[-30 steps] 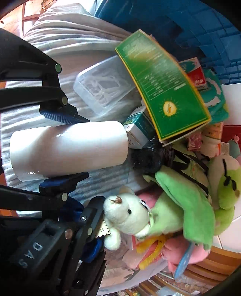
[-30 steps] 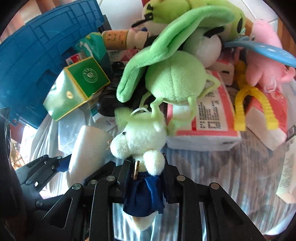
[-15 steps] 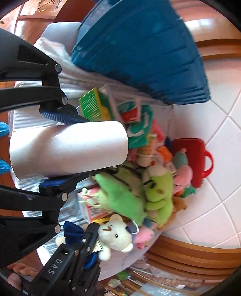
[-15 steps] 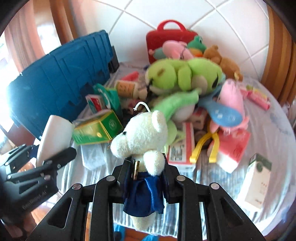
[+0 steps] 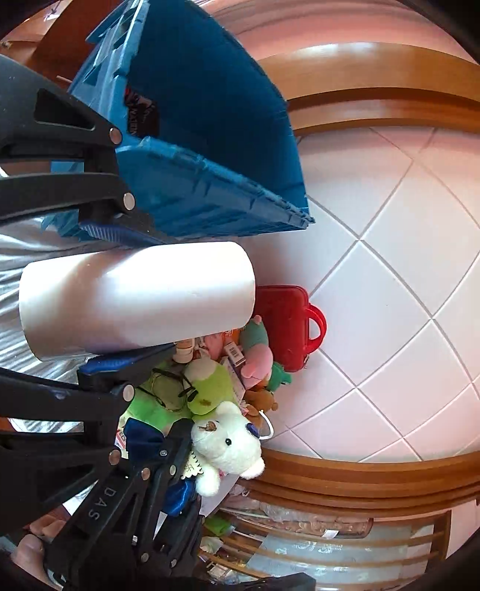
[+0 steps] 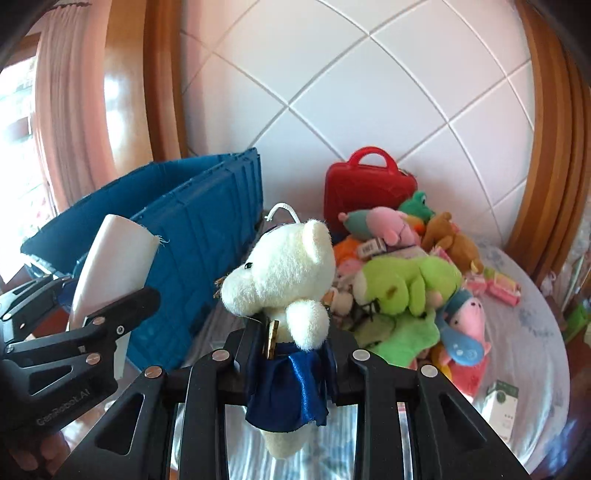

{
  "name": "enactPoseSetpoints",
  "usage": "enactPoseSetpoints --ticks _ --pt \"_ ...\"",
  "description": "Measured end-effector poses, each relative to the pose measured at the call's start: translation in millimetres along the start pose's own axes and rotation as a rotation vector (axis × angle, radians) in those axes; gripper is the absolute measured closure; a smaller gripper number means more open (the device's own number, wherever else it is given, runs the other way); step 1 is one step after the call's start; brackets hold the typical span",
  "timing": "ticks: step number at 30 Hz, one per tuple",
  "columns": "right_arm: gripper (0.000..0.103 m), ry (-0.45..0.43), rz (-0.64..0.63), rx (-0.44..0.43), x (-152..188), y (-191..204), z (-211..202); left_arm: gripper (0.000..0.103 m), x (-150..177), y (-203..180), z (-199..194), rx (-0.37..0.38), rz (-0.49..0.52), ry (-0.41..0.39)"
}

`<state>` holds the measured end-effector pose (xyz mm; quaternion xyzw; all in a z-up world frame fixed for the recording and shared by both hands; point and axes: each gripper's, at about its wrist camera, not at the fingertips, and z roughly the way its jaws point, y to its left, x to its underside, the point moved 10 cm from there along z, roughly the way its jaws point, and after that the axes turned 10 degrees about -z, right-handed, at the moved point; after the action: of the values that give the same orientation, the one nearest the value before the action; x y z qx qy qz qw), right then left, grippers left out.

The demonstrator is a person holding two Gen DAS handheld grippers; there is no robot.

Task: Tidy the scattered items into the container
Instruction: 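Carry the paper roll and teddy bear over the blue crate with both tools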

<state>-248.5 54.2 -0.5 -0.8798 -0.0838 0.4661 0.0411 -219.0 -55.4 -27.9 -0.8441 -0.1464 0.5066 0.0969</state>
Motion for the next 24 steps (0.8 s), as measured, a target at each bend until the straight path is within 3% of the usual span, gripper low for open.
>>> enactPoseSetpoints --ticks 3,8,15,24 --pt "0.076 -0.017 0.003 0.013 -22 22 -5 0.055 -22 14 -2 0.059 0.010 -0.018" --pt "0.076 -0.038 -0.028 0.007 -58 45 -3 0.055 -51 41 -1 0.073 -0.018 -0.044" --pt "0.075 -0.105 -0.090 -0.083 -120 80 13 0.055 -94 95 1 -0.023 -0.057 -0.080" --pt "0.075 -0.121 -0.164 -0.185 -208 162 43 0.055 -142 208 15 -0.100 -0.153 -0.011"
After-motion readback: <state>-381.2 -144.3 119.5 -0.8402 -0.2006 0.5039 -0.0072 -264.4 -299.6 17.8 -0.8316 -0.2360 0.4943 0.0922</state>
